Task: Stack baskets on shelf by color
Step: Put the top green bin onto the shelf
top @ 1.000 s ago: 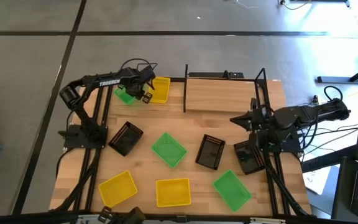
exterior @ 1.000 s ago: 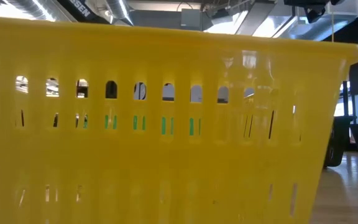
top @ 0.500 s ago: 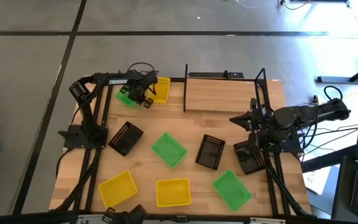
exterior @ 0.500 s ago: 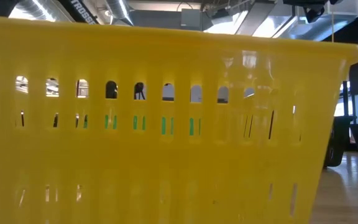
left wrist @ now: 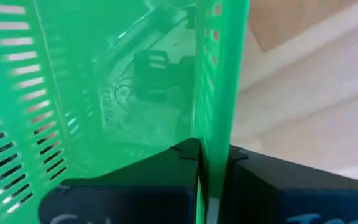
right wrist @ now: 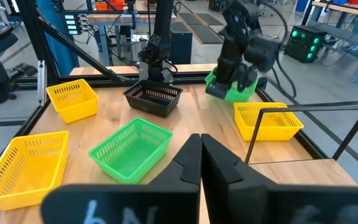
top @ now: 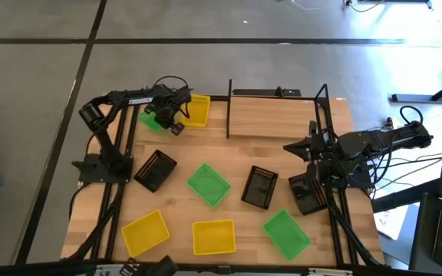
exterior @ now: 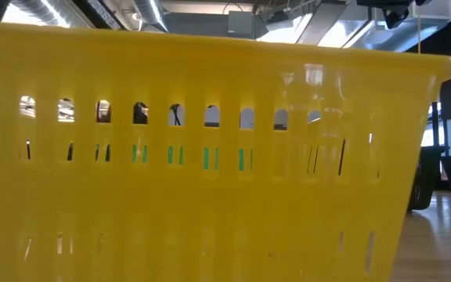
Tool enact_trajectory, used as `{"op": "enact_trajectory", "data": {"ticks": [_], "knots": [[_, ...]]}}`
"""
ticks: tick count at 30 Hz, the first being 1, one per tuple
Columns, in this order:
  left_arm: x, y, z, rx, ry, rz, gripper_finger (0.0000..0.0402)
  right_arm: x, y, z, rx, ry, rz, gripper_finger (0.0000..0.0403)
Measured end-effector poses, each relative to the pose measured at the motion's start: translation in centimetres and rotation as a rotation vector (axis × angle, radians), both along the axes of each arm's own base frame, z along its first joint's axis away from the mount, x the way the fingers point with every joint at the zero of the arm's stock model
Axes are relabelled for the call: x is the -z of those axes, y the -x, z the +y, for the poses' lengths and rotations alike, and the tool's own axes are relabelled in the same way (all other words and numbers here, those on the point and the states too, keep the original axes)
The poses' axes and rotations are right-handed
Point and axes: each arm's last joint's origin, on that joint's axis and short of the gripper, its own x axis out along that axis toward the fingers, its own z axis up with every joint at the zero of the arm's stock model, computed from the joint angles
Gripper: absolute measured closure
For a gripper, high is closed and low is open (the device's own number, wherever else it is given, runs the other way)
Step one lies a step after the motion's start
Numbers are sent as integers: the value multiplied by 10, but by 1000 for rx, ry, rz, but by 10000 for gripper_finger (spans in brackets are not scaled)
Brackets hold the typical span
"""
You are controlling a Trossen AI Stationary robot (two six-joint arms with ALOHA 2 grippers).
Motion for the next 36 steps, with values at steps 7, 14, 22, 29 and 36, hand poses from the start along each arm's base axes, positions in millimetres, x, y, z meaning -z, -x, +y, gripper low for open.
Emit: {"op": "enact_trajectory", "data": {"ticks": [7,14,22,29,36], "knots": [[-53,15,-15,46,-104,-140,401,0,0,0,6,-24,-4,402],[-105,24,-44,270,-275,-311,401,0,0,0,11,-46,-6,402],[-151,9,-77,695,-568,-468,401,0,0,0,19,-59,-14,402],[-205,-21,-93,981,-842,-504,401,-6,-1,-3,105,-42,-71,402],[-242,-59,-89,1238,-955,-455,401,-6,0,-4,175,-43,-85,402]]}}
